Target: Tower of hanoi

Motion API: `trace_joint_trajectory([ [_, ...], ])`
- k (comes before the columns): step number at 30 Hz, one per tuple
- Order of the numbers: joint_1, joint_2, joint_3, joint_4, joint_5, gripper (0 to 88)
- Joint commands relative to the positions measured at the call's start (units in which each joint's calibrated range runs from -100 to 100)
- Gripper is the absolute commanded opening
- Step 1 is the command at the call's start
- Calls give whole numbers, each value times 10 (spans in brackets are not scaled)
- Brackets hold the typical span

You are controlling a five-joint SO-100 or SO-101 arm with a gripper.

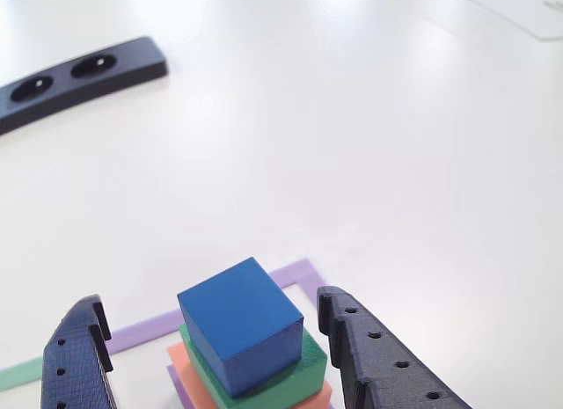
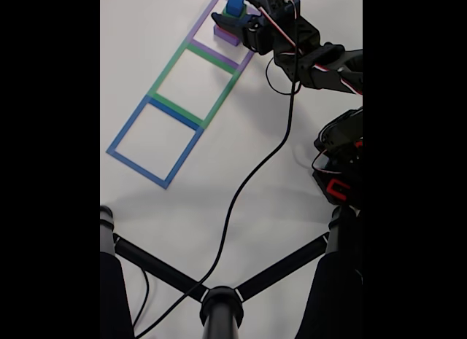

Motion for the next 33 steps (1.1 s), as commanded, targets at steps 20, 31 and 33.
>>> trace_joint_trajectory([
  [20,-27,15,-33,-19,0,196],
  [31,-30,17,-29,-22,0,86],
  [33,-29,17,-30,-23,0,76],
])
